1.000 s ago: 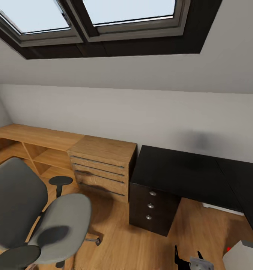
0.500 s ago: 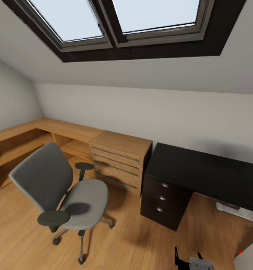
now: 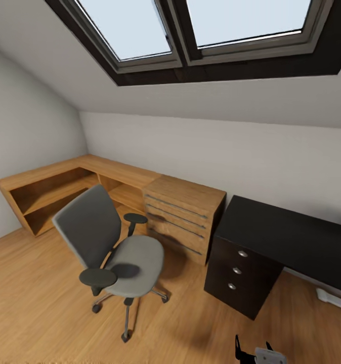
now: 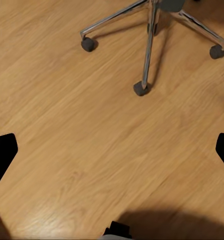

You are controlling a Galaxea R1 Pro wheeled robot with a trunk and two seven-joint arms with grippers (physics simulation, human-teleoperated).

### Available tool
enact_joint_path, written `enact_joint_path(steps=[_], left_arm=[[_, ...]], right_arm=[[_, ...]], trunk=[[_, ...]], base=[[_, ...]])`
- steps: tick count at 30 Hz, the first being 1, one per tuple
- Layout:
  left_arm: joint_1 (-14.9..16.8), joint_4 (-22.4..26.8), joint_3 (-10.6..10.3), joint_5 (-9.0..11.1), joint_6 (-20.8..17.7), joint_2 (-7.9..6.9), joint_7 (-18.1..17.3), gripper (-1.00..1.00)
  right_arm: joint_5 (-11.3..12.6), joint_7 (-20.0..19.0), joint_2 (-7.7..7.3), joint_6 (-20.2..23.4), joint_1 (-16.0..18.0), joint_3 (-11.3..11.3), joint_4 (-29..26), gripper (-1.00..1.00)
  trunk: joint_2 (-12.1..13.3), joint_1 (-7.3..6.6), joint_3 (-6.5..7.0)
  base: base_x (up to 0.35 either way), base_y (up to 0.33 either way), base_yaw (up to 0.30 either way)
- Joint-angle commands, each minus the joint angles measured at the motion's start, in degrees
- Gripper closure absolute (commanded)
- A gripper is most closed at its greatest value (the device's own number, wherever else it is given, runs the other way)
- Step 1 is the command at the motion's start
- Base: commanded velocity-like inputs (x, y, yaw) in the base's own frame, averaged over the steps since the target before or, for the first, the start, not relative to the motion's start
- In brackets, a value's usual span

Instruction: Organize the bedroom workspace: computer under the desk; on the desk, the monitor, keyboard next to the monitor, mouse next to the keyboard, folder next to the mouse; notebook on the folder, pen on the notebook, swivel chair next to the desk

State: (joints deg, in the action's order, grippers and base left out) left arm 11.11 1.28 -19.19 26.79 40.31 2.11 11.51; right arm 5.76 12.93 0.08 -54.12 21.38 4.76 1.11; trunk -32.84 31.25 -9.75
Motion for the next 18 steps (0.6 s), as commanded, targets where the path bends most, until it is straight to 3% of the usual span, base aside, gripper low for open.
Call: enact_joint_path(steps=[1,18], left_arm=[[0.1,0.0,-0.5,0.2,0.1,0.04,0.4,-1.0],[0.1,0.0,-0.6,0.2,0.1,0.15,0.4,-1.0]], right_arm=[[0.6,0.0,0.01,-0.2,0.1,0.5,0.1,-1.0],[0.6,0.0,0.01,0.0,0.1,0.5,0.1,-1.0]], trunk=[[-0.1,0.02,-0.09],[-0.1,0.02,-0.08]], base=[[-0.001,0.0,0.281],[0.0,0.0,0.281]])
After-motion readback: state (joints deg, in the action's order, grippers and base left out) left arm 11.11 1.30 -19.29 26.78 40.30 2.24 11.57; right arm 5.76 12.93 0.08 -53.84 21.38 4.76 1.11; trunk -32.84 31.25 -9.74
